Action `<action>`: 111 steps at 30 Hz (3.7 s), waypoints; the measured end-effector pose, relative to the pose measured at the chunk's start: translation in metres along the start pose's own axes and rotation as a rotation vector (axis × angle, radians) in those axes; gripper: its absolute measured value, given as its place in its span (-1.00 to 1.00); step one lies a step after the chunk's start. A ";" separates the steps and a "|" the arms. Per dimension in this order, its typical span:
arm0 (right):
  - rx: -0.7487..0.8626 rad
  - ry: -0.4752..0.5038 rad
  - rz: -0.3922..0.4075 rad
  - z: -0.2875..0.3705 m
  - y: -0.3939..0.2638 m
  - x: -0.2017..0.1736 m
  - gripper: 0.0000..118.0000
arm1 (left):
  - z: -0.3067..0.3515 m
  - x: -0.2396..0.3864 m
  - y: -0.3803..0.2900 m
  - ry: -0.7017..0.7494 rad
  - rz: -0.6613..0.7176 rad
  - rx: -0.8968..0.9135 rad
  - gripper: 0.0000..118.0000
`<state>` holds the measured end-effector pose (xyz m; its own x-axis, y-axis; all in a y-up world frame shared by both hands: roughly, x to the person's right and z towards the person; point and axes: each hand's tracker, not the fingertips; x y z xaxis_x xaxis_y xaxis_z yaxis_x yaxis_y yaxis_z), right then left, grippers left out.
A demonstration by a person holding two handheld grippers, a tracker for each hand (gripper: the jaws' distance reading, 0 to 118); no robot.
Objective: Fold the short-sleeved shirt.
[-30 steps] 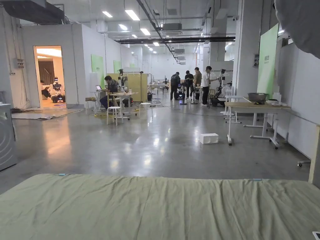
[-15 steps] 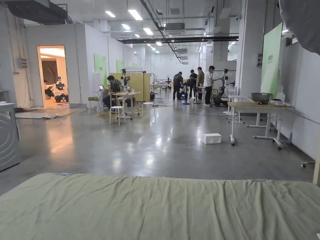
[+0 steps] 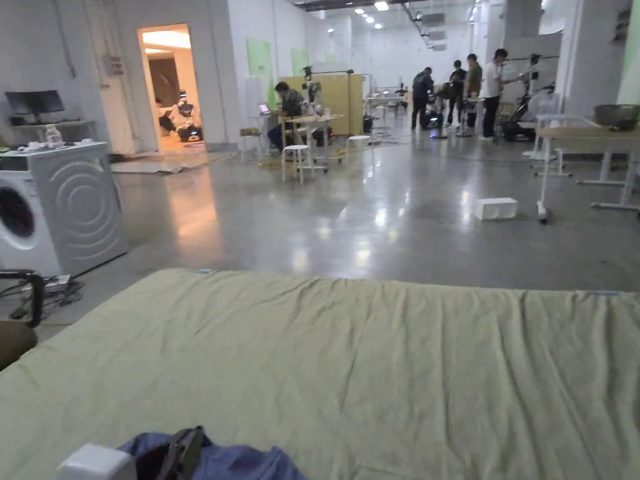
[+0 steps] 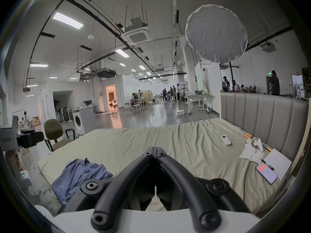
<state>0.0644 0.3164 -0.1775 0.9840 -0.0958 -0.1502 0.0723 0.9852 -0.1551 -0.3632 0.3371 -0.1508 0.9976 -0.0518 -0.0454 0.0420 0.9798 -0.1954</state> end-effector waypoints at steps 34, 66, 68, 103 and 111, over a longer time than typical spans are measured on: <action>-0.328 0.128 0.015 -0.091 -0.073 -0.027 -1.00 | -0.243 -0.097 -0.197 0.052 0.134 -0.723 0.21; -0.363 -0.024 -0.303 0.035 -0.114 0.086 -1.00 | -0.278 0.325 -0.070 -0.680 -0.148 -0.557 -0.96; -0.371 -0.088 -0.319 0.049 -0.117 0.093 -1.00 | -0.259 0.374 -0.099 -0.806 -0.169 -0.616 -0.96; -0.019 0.118 -0.010 0.020 0.000 -0.008 -1.00 | 0.047 0.042 0.001 -0.055 0.051 0.192 -0.91; -0.013 0.045 0.005 0.038 -0.004 0.003 -1.00 | 0.078 0.049 -0.015 -0.031 0.038 0.143 -1.00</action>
<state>0.0735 0.3179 -0.1401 0.9760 -0.0971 -0.1948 0.0645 0.9838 -0.1672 -0.3110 0.3347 -0.0736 0.9998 -0.0104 -0.0197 0.0093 0.9986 -0.0523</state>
